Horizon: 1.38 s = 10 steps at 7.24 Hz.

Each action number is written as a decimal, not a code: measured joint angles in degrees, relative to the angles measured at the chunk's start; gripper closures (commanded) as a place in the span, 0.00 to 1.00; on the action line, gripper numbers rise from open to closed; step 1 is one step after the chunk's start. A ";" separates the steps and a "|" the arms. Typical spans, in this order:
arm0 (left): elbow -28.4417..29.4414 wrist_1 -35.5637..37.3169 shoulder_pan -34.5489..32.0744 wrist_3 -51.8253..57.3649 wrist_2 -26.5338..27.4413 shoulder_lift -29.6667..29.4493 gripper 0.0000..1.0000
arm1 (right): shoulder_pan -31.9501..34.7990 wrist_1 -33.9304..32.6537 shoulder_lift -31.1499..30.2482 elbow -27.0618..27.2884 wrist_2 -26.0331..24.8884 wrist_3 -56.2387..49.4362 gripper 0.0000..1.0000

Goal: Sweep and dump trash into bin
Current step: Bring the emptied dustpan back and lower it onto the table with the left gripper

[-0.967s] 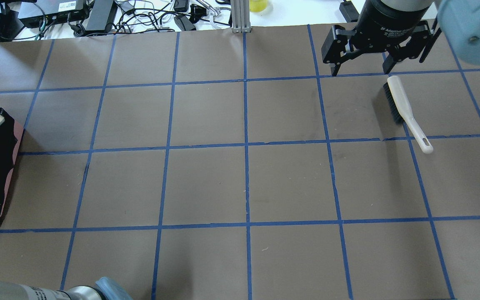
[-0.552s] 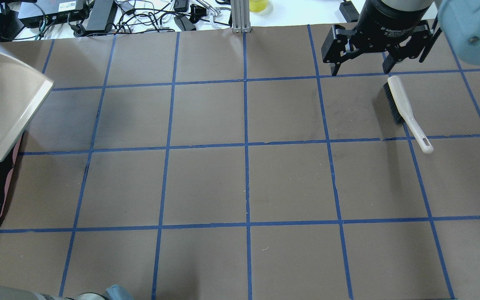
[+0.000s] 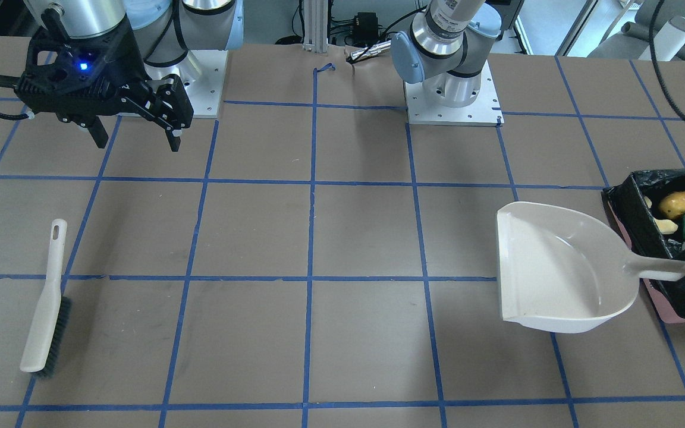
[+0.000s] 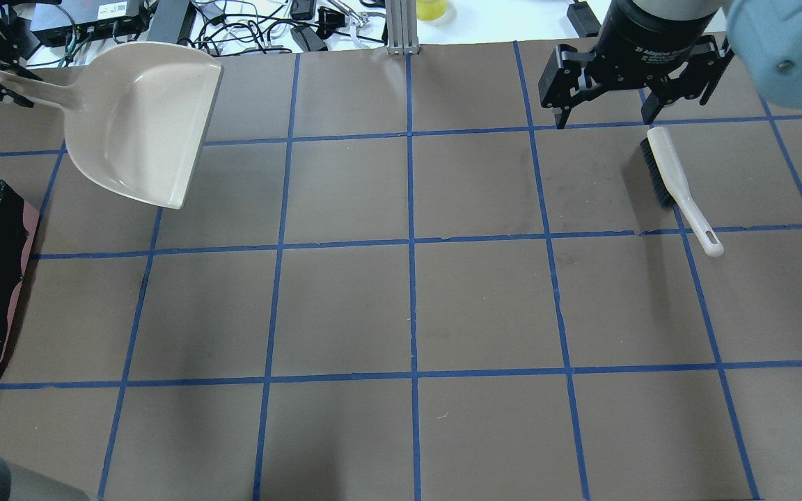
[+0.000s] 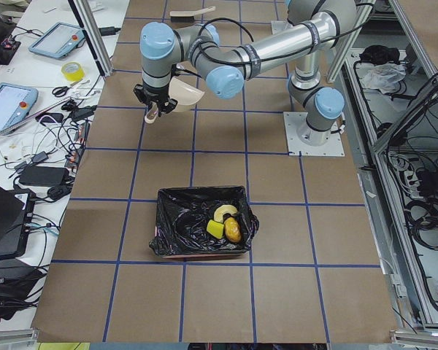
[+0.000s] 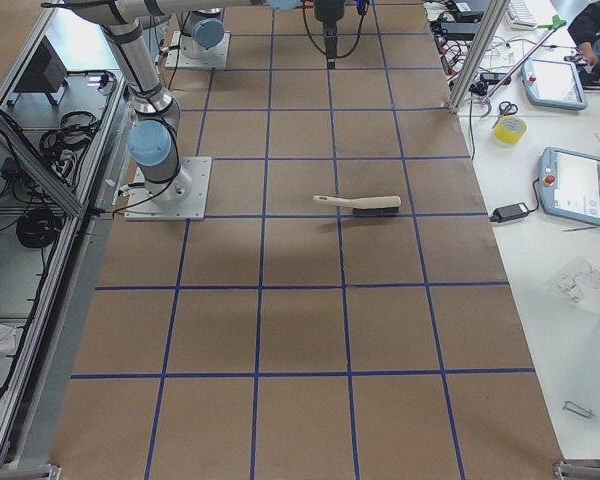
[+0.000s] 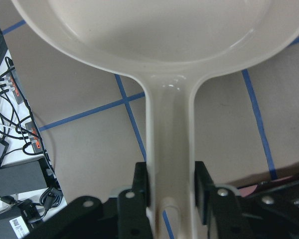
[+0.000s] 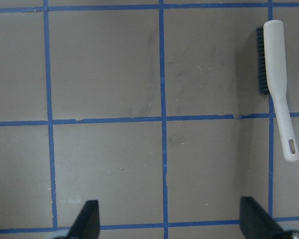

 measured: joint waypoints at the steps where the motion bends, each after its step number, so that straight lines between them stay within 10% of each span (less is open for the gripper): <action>1: 0.08 0.26 -2.03 -5.62 0.16 -1.98 1.00 | 0.00 0.02 -0.02 0.00 0.04 0.00 0.00; 10: -0.16 9.26 -15.00 -30.14 10.28 -15.82 1.00 | 0.00 -0.06 -0.27 0.00 0.21 0.00 0.00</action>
